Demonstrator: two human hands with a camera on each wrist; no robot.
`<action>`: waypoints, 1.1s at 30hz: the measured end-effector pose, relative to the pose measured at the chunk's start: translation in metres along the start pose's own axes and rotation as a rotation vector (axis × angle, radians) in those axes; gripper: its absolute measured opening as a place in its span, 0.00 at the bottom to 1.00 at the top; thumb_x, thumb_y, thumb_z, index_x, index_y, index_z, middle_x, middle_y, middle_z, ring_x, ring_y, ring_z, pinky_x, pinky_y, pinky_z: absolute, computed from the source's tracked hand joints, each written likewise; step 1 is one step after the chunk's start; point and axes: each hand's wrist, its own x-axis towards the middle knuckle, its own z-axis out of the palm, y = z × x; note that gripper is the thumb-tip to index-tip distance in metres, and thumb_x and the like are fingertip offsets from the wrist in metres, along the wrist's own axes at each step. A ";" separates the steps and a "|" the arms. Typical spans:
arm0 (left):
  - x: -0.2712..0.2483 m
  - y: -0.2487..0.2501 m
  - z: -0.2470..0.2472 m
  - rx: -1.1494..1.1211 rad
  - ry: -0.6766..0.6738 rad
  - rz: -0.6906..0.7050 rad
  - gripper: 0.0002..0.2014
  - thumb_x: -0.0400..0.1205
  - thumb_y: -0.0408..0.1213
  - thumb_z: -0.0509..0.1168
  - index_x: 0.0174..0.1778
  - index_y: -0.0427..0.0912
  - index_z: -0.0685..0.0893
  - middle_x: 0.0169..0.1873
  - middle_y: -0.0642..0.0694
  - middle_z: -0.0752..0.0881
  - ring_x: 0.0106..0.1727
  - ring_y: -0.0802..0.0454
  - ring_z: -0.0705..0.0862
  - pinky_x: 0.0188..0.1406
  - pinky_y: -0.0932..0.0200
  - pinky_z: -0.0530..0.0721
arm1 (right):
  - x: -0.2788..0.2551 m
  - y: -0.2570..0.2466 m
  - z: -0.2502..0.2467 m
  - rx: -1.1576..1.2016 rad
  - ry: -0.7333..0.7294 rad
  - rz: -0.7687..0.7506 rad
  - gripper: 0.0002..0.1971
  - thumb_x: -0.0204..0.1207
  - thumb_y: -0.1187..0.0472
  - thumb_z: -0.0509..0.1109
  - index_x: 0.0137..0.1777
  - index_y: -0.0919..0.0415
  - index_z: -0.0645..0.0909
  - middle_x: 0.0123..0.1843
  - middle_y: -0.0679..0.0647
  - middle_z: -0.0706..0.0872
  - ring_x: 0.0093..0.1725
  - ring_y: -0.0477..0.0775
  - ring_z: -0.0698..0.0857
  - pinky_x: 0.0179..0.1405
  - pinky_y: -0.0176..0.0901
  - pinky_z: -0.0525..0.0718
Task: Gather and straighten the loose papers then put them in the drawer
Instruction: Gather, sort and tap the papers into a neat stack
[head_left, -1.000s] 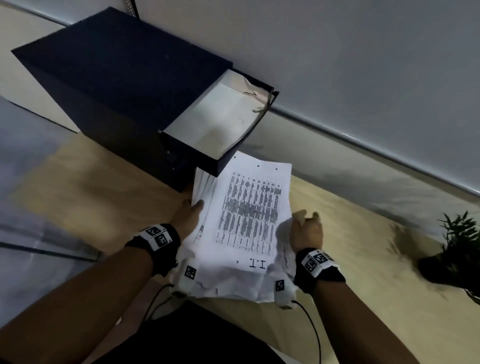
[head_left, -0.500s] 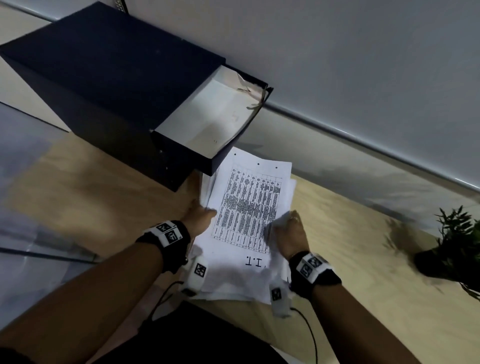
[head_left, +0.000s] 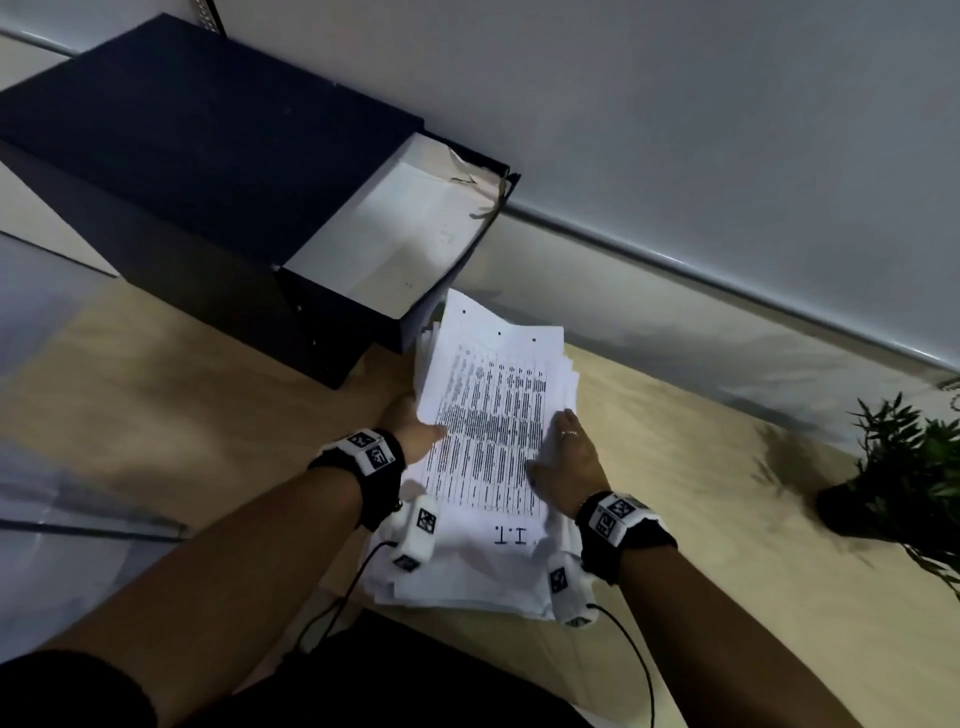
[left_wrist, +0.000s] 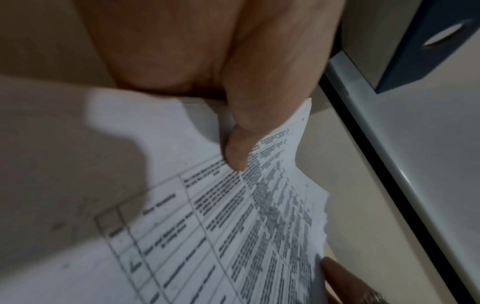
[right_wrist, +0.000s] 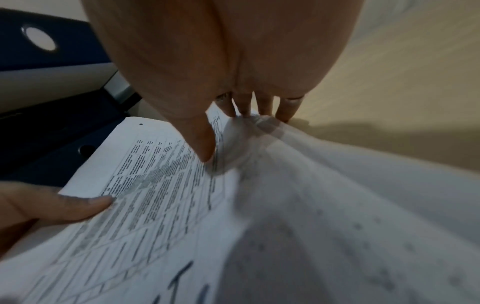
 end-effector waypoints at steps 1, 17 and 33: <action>-0.008 0.002 0.004 0.001 0.017 0.042 0.33 0.76 0.43 0.74 0.75 0.38 0.72 0.72 0.44 0.78 0.71 0.44 0.79 0.68 0.55 0.77 | -0.005 0.004 -0.002 0.021 0.051 0.028 0.46 0.70 0.44 0.76 0.80 0.66 0.59 0.84 0.63 0.61 0.83 0.62 0.61 0.80 0.51 0.66; -0.102 0.120 -0.034 -0.498 0.301 0.819 0.17 0.79 0.35 0.72 0.63 0.40 0.81 0.51 0.55 0.88 0.56 0.61 0.87 0.59 0.59 0.85 | -0.079 -0.029 -0.171 1.096 0.610 -0.339 0.11 0.71 0.77 0.76 0.53 0.78 0.85 0.40 0.48 0.93 0.39 0.46 0.91 0.40 0.39 0.88; -0.119 0.119 -0.038 -0.691 0.217 0.948 0.35 0.73 0.42 0.74 0.73 0.47 0.63 0.64 0.50 0.77 0.61 0.60 0.84 0.62 0.58 0.84 | -0.099 -0.064 -0.165 0.917 0.758 -0.534 0.22 0.73 0.75 0.76 0.63 0.55 0.78 0.54 0.40 0.88 0.57 0.45 0.87 0.59 0.42 0.86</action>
